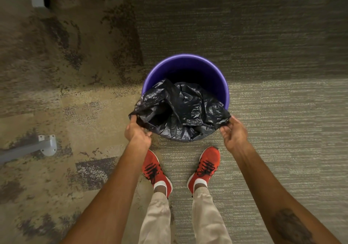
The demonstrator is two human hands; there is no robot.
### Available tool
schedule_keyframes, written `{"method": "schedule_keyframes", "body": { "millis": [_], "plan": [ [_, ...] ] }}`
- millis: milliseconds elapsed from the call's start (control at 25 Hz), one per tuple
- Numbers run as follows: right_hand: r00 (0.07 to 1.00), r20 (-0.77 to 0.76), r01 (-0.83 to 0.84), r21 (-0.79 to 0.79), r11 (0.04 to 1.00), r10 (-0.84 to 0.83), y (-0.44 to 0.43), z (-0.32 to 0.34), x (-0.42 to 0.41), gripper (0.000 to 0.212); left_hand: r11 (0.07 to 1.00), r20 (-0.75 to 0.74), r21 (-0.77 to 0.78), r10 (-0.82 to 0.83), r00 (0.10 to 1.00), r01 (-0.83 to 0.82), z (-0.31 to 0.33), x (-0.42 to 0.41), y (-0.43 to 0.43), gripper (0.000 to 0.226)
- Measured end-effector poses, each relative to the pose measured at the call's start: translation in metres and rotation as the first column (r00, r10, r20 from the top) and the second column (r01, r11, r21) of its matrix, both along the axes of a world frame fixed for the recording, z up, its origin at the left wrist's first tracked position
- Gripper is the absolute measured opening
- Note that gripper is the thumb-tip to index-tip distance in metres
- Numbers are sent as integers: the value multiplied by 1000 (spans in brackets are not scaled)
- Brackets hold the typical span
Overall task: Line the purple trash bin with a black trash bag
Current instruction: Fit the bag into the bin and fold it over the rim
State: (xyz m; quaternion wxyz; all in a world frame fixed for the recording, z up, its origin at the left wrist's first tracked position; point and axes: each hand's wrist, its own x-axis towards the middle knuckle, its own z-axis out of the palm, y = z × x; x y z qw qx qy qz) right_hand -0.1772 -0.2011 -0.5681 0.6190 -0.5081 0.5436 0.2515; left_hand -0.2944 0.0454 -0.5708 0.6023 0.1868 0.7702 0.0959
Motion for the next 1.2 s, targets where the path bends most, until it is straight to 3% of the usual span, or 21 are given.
{"method": "schedule_keyframes", "body": {
  "millis": [120, 240, 440, 520, 600, 680, 720, 760, 840, 920, 1080, 1160, 1200],
  "plan": [
    [997, -53, -53, -37, 998, 51, -5, 4, -12, 21, 998, -25, -65, 9, 1000, -11, 1, -16, -10, 30],
    [999, -17, -30, -35, 999, 29, -15, 2, -18, 19, 995, -16, -59, -80, 997, 79, -1, -33, -15, 40],
    [974, 220, 41, 62, 997, -54, -25, 8, -8, 21, 984, 66, 105, -152, 986, 144, 6, -29, 0, 9],
    [945, 325, 8, 84, 996, -35, -23, 11, -4, 31, 968, 106, 204, -170, 980, 146, 11, -15, 9, 12],
    [909, 399, -138, 20, 990, 119, -15, 16, -3, 41, 924, 95, 310, -265, 959, 225, 11, -2, 14, 27],
    [801, 453, -366, -144, 919, 391, -5, 21, -7, 56, 801, -54, 402, -462, 885, 443, 12, 8, 14, 39],
    [688, 472, -484, -269, 833, 552, -1, 22, -10, 65, 672, -213, 423, -578, 788, 607, 12, 10, 14, 44],
    [529, 458, -580, -420, 698, 715, 4, 23, -14, 71, 491, -383, 418, -668, 638, 765, 11, 11, 13, 51],
    [170, 286, -622, -712, 328, 943, 9, 19, -22, 78, 124, -614, 367, -712, 341, 922, 9, 11, 11, 64],
    [-34, 97, -557, -828, 62, 995, 13, 11, -29, 74, -87, -718, 315, -673, 177, 945, 4, 14, 11, 70],
    [-218, -77, -558, -808, -189, 973, 11, 0, -29, 48, -289, -794, 188, -607, -27, 939, -3, 29, 13, 62],
    [-219, -39, -640, -748, -174, 975, 8, -2, -17, 36, -307, -804, 196, -595, -27, 931, -5, 35, 16, 45],
    [-180, 6, -683, -720, -121, 984, 7, -2, -9, 32, -256, -789, 246, -613, 40, 935, -5, 39, 19, 36]
  ]
}}
